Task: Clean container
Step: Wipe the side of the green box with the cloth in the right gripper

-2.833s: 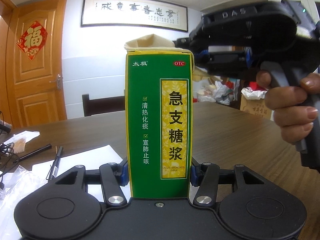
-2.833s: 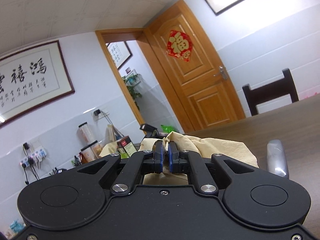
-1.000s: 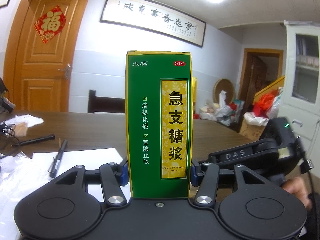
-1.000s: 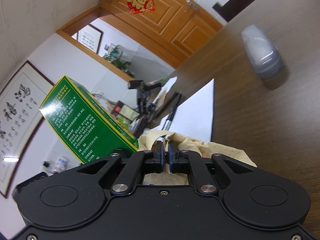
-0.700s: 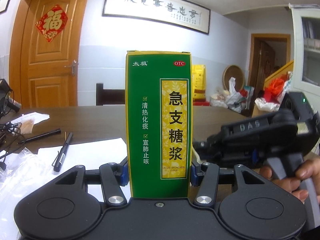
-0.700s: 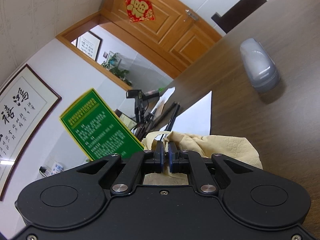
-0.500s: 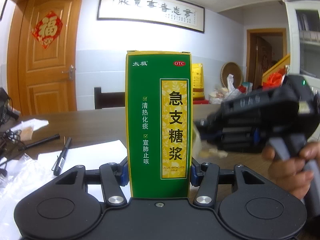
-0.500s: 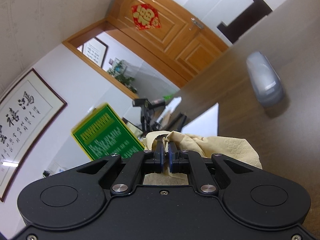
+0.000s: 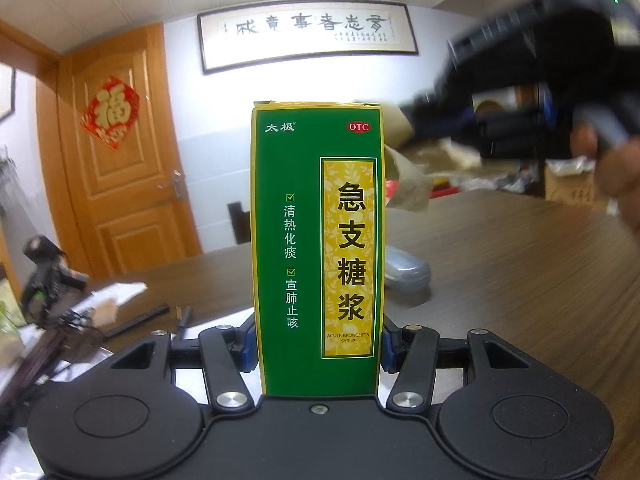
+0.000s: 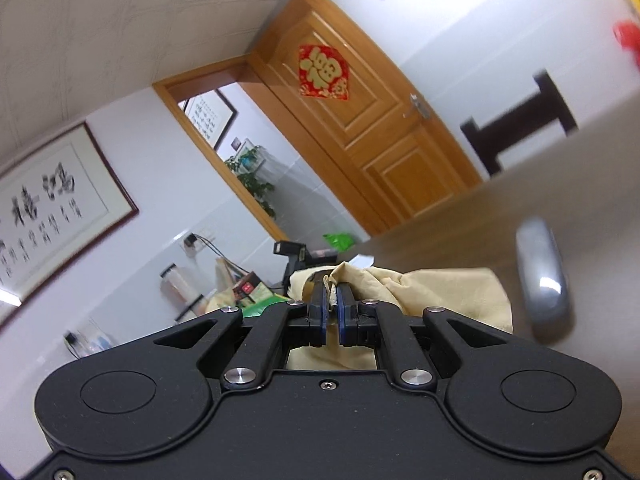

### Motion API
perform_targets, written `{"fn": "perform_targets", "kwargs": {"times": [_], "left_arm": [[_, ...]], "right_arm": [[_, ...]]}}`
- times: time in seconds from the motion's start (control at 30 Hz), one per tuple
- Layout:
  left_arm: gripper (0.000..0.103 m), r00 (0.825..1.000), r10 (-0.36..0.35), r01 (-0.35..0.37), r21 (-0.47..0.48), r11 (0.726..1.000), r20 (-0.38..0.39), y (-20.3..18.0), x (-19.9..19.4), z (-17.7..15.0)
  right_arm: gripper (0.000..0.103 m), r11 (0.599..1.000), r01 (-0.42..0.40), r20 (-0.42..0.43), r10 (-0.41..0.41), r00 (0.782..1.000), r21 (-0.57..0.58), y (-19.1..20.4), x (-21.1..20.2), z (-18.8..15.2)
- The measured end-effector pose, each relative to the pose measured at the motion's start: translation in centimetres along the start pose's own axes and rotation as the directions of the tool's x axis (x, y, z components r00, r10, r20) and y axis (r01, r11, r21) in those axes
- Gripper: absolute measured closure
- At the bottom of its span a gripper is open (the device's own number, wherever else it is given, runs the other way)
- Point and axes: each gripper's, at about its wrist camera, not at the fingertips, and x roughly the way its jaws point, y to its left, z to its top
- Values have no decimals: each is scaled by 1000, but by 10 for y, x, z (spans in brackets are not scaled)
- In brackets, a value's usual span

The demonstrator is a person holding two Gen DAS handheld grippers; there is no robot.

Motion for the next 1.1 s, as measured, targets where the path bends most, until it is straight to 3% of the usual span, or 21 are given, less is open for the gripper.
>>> {"fn": "perform_targets", "kwargs": {"times": [0.2,0.37,0.7,0.97,1.1], "left_arm": [[54,997,83,-82,52,995,-2,-10,1,0],[54,984,178,-180,132,975,25,-21,0,0],[53,970,240,-243,177,954,40,-26,3,-1],[53,964,260,-267,213,940,59,-33,4,-3],[53,960,268,-278,229,933,76,-35,4,-4]], "right_arm": [[97,987,42,-14,-45,999,-153,45,7,6],[97,953,55,-26,-65,998,-297,86,12,5],[97,821,84,-85,-160,983,-565,165,32,-13],[97,698,109,-153,-303,941,-708,192,57,-36],[97,663,113,-187,-365,912,-740,198,69,-43]]}}
